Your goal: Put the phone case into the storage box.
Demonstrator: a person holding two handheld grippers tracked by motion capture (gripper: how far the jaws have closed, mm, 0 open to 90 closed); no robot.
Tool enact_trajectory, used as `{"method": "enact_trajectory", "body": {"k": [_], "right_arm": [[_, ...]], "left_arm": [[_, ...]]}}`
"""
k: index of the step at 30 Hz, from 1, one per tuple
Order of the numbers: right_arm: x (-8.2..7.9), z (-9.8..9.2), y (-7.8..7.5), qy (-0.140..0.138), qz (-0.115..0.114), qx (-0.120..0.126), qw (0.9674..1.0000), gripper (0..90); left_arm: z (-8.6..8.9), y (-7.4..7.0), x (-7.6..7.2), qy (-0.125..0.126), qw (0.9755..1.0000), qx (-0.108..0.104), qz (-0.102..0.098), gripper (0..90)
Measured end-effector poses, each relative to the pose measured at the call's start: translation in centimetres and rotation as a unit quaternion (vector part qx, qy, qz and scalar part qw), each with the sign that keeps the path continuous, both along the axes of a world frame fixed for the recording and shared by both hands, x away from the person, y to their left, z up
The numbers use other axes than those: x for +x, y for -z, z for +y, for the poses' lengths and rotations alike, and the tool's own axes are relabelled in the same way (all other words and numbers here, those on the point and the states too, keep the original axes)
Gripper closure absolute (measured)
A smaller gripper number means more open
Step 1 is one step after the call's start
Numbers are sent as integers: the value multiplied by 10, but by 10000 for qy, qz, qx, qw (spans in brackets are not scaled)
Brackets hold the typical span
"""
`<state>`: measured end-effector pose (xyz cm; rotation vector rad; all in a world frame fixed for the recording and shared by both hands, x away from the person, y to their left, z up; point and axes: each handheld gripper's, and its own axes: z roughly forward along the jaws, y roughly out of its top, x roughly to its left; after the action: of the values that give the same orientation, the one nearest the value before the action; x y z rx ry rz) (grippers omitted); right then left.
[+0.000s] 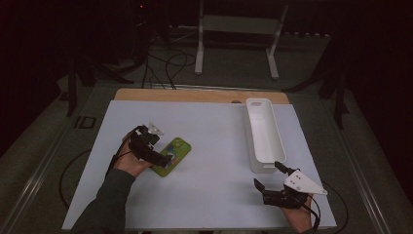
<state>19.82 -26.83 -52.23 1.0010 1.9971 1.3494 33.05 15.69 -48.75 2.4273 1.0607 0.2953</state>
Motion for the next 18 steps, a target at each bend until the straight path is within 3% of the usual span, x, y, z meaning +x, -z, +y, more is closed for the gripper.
{"method": "enact_trajectory", "body": {"k": [18], "right_arm": [[-2, -1, 0, 63, -54, 9, 10000, 81]], "left_arm": [[-9, 13, 7, 36, 9992, 269, 294, 0]]}}
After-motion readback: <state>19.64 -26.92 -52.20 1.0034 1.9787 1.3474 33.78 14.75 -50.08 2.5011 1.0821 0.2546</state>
